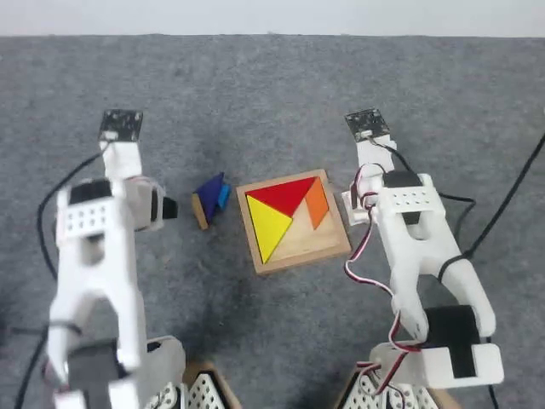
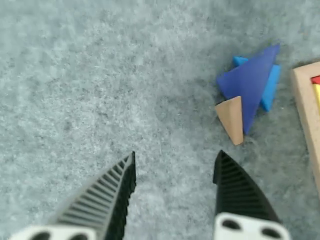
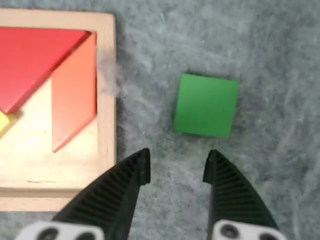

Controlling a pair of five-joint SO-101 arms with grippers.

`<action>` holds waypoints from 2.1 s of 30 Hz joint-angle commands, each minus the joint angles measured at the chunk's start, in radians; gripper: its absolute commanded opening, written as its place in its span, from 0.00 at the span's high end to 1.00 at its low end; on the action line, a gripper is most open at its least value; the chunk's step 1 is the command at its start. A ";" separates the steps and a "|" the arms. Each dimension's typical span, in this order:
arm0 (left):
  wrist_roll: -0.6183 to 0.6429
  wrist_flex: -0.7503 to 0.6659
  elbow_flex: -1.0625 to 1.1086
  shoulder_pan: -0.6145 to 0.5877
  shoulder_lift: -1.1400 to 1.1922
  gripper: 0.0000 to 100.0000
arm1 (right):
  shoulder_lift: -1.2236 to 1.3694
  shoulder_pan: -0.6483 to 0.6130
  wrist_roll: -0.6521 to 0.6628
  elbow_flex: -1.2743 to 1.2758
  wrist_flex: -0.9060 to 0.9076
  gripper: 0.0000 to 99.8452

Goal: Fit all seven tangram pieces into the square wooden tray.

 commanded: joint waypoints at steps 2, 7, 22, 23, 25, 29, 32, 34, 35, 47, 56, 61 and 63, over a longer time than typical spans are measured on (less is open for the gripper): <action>0.014 0.080 -0.216 0.008 0.152 0.75 | -0.064 -0.025 0.017 -0.008 -0.027 0.80; 0.014 0.081 -0.262 0.101 0.201 0.75 | -0.062 -0.041 0.011 -0.003 -0.005 0.80; 0.183 0.002 -0.326 0.172 0.402 0.75 | -0.064 -0.048 0.008 0.034 -0.018 0.80; 0.186 0.003 -0.340 0.167 0.419 0.76 | -0.064 -0.048 0.008 0.034 -0.018 0.80; 0.189 0.003 -0.358 0.163 0.442 0.79 | -0.064 -0.048 0.008 0.034 -0.018 0.80; 0.189 0.003 -0.364 0.166 0.460 0.84 | -0.064 -0.048 0.008 0.034 -0.018 0.80; 0.189 0.003 -0.364 0.170 0.462 0.84 | -0.064 -0.048 0.008 0.034 -0.018 0.80; 0.189 0.002 -0.364 0.170 0.462 0.84 | -0.064 -0.048 0.008 0.034 -0.018 0.80; 0.187 0.002 -0.363 0.170 0.462 0.85 | -0.064 -0.048 0.008 0.034 -0.018 0.80; 0.094 0.023 -0.360 0.170 0.463 0.88 | -0.064 -0.048 -0.014 0.034 -0.018 0.80; 0.000 0.044 -0.357 0.215 0.566 0.80 | -0.062 -0.047 -0.017 0.034 -0.018 0.81; -0.012 0.147 -0.464 0.196 0.710 0.79 | -0.062 -0.047 -0.017 0.034 -0.016 0.81; -0.032 0.183 -0.506 0.167 0.729 0.79 | -0.062 -0.047 -0.017 0.034 -0.016 0.81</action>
